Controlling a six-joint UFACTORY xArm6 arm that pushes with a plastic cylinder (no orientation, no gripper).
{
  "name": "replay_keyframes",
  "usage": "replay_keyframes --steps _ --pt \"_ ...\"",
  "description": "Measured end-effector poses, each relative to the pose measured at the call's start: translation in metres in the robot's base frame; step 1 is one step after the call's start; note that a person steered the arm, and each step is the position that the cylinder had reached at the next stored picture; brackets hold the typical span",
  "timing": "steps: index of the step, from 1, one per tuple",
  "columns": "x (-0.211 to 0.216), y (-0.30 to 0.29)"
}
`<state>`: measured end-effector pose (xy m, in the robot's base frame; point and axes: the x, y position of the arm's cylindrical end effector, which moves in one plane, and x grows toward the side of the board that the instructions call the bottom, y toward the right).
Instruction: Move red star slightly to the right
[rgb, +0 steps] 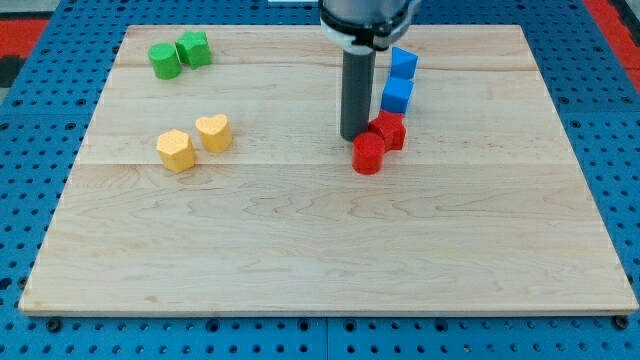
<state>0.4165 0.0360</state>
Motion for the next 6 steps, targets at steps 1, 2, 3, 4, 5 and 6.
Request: replay_keyframes --steps 1,2,3,4,5,6 --pt "0.026 0.011" --pt "0.027 0.004" --pt "0.004 -0.016" --pt "-0.021 -0.011" --pt "-0.022 0.007" --pt "-0.022 0.028"
